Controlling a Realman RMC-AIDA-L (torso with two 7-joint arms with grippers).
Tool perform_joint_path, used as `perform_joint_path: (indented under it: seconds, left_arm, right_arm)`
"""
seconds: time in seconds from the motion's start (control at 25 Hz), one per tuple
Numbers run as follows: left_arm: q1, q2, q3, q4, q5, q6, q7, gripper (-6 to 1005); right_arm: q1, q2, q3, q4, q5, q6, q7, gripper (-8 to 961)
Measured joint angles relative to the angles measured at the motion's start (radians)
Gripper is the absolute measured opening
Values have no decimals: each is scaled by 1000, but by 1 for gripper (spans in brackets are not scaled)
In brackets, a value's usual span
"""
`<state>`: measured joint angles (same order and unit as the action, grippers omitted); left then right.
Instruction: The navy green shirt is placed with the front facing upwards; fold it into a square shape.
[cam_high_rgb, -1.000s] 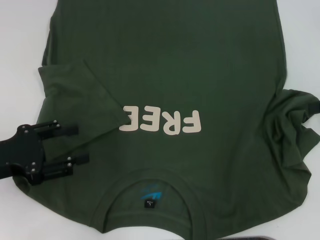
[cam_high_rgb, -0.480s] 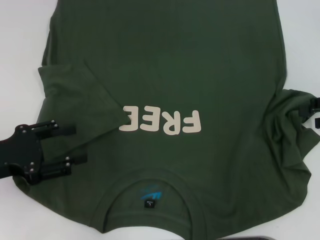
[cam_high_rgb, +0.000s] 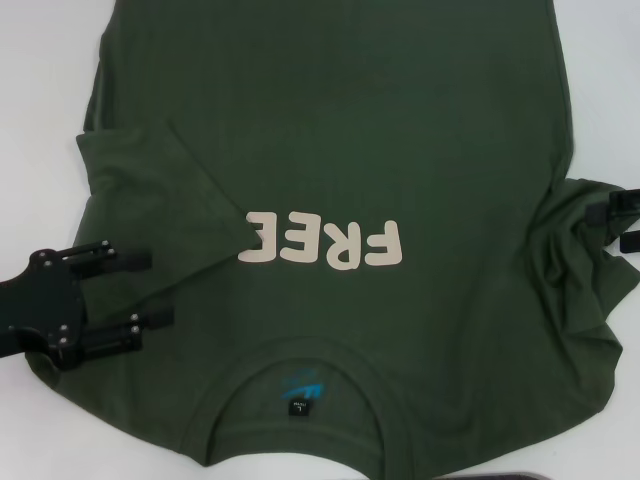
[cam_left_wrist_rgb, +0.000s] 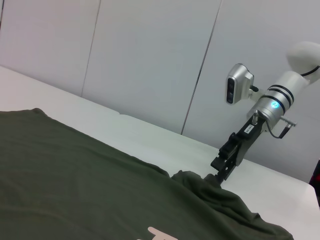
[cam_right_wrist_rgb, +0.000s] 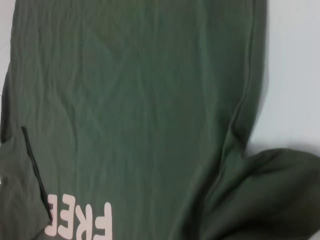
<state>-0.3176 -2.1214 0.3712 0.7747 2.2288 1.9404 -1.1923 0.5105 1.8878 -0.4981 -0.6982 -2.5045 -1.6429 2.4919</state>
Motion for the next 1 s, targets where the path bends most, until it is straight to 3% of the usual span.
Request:
perform_joint_path:
  seconds: [0.56, 1.0]
  left_arm:
    - [-1, 0, 0, 0, 0, -9, 2, 706]
    - [-2, -2, 0, 0, -1, -9, 2, 705]
  right_arm:
    - [10, 1, -2, 16, 2, 29, 31, 896]
    - [15, 1, -7, 23, 1, 30, 26, 704]
